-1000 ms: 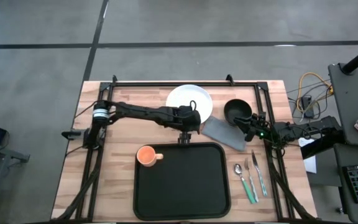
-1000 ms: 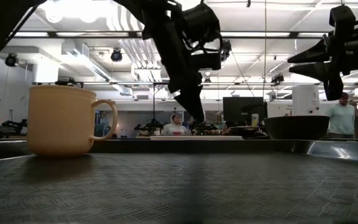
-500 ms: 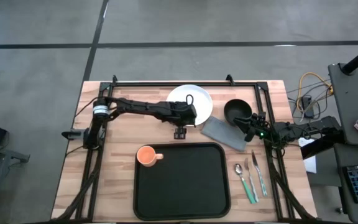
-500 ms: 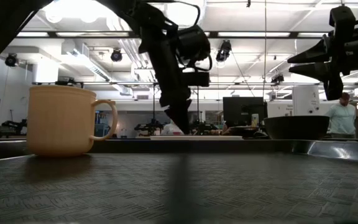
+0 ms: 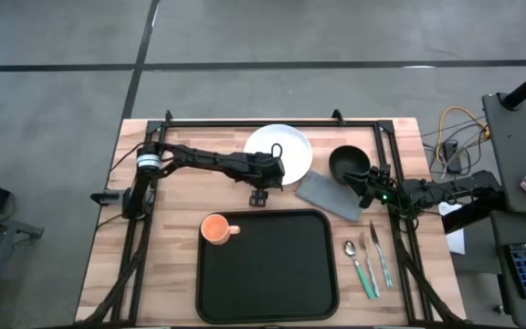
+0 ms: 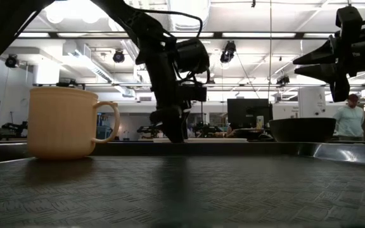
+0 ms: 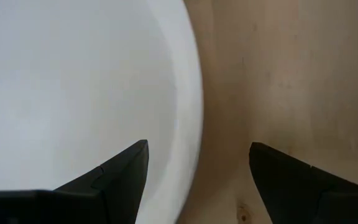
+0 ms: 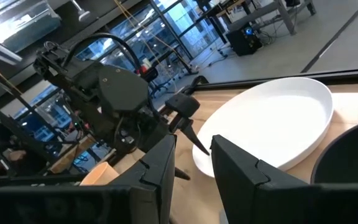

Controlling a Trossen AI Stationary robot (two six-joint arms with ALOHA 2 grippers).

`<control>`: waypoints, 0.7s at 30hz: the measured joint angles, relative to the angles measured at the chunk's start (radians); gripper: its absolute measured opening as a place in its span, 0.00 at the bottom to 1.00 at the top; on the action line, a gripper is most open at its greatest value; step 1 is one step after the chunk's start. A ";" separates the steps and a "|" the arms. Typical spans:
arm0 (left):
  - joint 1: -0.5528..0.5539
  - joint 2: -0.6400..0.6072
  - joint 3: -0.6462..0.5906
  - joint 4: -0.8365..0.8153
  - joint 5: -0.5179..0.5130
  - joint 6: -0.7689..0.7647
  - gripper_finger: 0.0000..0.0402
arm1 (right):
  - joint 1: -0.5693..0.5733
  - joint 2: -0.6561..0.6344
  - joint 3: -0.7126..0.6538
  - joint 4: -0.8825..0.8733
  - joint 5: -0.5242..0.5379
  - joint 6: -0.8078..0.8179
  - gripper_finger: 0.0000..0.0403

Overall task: Set up tray
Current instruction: Put the white plate on the black tray below the yellow mug

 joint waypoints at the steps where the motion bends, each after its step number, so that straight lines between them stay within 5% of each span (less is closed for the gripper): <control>1: 0.002 0.000 -0.006 0.009 0.000 0.000 0.63 | 0.000 0.000 0.000 0.000 0.000 -0.001 0.24; 21: 0.043 0.000 -0.038 0.068 0.001 0.011 0.33 | 0.000 0.000 0.000 0.000 0.003 -0.001 0.24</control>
